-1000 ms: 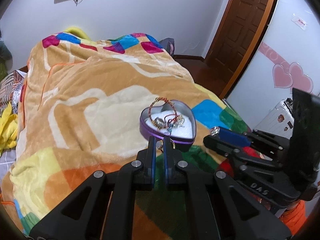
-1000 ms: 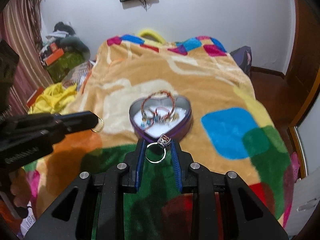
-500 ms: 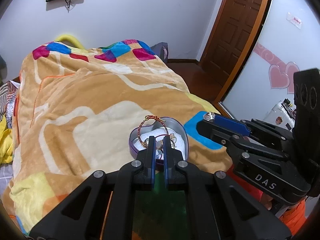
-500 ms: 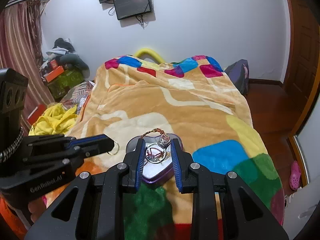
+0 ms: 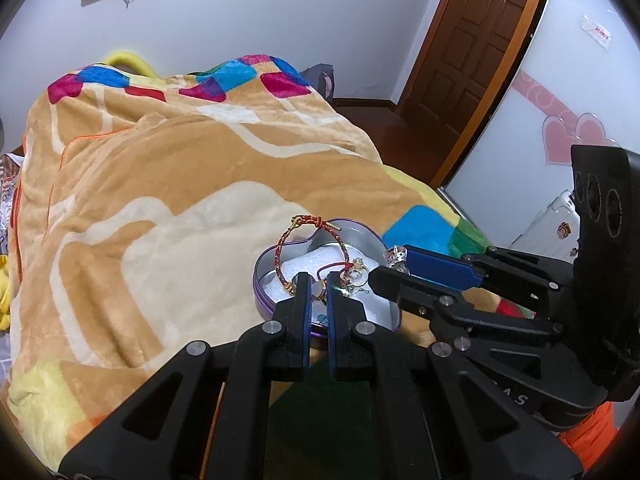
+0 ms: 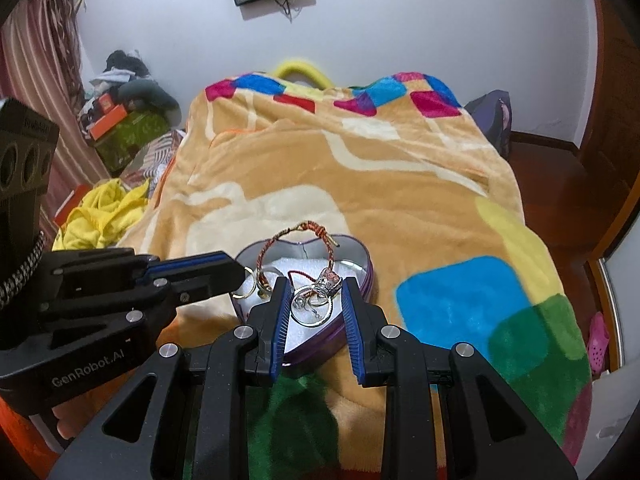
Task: Organize jewelry
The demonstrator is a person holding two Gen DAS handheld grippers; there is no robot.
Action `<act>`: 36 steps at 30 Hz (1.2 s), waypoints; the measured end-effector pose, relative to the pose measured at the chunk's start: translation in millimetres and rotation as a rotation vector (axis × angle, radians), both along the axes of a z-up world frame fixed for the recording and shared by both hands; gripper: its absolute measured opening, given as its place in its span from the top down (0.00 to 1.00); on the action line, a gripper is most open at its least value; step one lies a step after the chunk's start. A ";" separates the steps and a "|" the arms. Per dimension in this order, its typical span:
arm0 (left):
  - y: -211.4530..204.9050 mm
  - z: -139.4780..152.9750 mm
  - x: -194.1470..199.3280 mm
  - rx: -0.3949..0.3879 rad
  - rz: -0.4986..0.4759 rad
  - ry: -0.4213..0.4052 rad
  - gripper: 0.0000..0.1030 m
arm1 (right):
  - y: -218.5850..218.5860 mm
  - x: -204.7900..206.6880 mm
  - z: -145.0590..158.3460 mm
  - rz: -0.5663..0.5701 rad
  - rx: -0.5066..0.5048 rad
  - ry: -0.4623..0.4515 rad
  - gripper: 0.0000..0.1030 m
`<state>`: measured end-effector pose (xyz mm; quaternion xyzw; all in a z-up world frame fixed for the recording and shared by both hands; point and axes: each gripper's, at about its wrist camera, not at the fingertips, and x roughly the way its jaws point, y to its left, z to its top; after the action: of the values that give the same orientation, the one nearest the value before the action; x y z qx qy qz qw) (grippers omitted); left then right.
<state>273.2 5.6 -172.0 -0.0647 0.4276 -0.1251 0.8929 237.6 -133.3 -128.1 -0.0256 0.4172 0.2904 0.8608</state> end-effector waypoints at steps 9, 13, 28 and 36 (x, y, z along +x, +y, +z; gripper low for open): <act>6.8 -2.8 0.2 -0.023 0.016 0.034 0.94 | 4.7 -0.2 -3.4 0.032 -0.021 0.000 0.77; 9.6 3.2 -2.6 -0.022 0.020 0.023 0.92 | 7.6 0.8 -3.4 0.044 -0.031 0.016 0.77; 4.5 89.8 -56.0 0.090 0.071 -0.214 0.72 | -24.4 -31.7 73.4 -0.069 0.074 -0.130 0.74; -3.3 158.1 -130.5 0.118 0.138 -0.471 0.59 | -47.7 -99.3 154.9 -0.120 0.185 -0.377 0.74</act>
<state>142.7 2.4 -13.9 -0.0107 0.2091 -0.0503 0.9765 138.4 -181.0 26.8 0.0247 0.2212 0.2661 0.9379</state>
